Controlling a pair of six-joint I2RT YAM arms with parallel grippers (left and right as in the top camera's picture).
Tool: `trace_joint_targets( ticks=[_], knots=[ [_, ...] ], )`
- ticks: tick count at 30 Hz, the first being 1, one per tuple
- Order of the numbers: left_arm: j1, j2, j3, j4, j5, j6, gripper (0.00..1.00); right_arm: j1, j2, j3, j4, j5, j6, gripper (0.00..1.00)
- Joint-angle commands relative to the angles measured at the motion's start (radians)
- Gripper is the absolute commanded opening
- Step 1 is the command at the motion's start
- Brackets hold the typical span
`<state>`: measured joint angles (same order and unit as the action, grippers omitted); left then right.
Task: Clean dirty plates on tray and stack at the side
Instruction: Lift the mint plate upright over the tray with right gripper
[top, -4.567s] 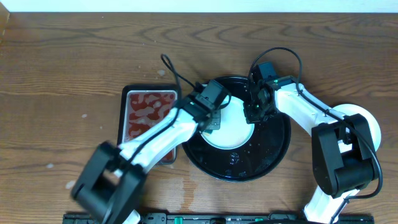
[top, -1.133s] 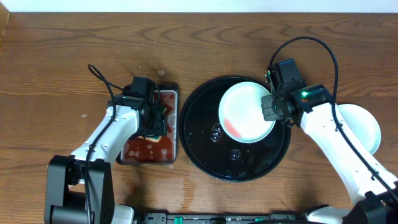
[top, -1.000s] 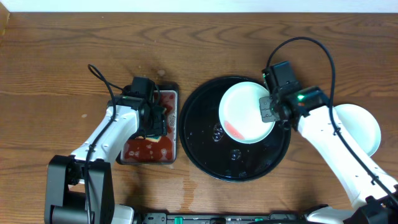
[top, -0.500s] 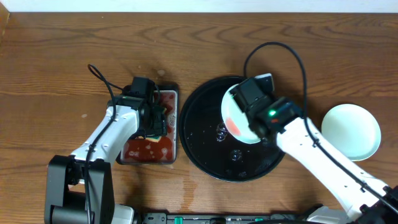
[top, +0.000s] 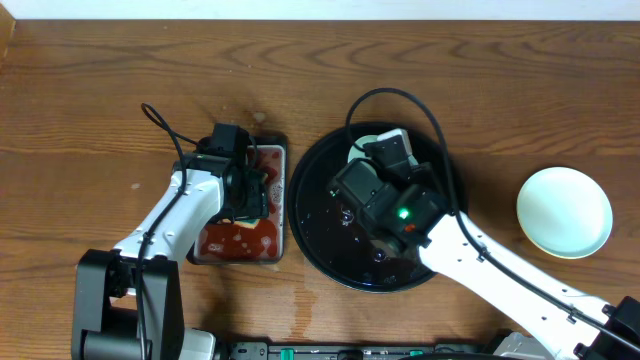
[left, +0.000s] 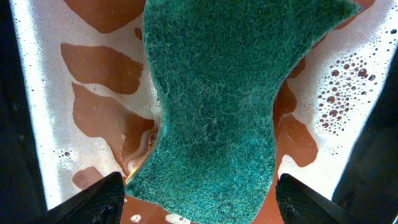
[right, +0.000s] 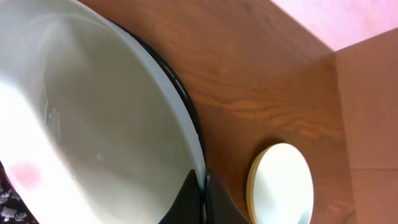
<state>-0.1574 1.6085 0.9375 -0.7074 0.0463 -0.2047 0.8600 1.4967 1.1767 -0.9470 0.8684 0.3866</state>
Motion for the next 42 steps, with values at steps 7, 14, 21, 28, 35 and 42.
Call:
trace_joint_targets(
  ticks=[7, 14, 21, 28, 35, 42],
  knots=[
    [0.004, 0.004, -0.046, 0.03, -0.005, 0.009, 0.79, 0.055, -0.021, 0.0, 0.0, 0.18, 0.026, 0.01],
    [0.004, 0.004, -0.05, 0.035, -0.005, 0.009, 0.79, 0.073, -0.021, 0.0, 0.001, 0.283, 0.026, 0.01],
    [0.004, 0.004, -0.051, 0.035, -0.005, 0.009, 0.79, 0.075, -0.021, 0.0, 0.001, 0.318, 0.025, 0.01],
    [0.004, 0.004, -0.051, 0.035, -0.005, 0.009, 0.79, 0.075, -0.021, 0.0, 0.001, 0.368, 0.025, 0.01],
    [0.004, 0.004, -0.051, 0.035, -0.005, 0.009, 0.79, 0.075, -0.021, 0.0, 0.004, 0.393, 0.025, 0.01],
    [0.004, 0.004, -0.05, 0.035, -0.005, 0.009, 0.79, 0.075, -0.021, 0.0, 0.005, 0.415, 0.025, 0.01]
  ],
)
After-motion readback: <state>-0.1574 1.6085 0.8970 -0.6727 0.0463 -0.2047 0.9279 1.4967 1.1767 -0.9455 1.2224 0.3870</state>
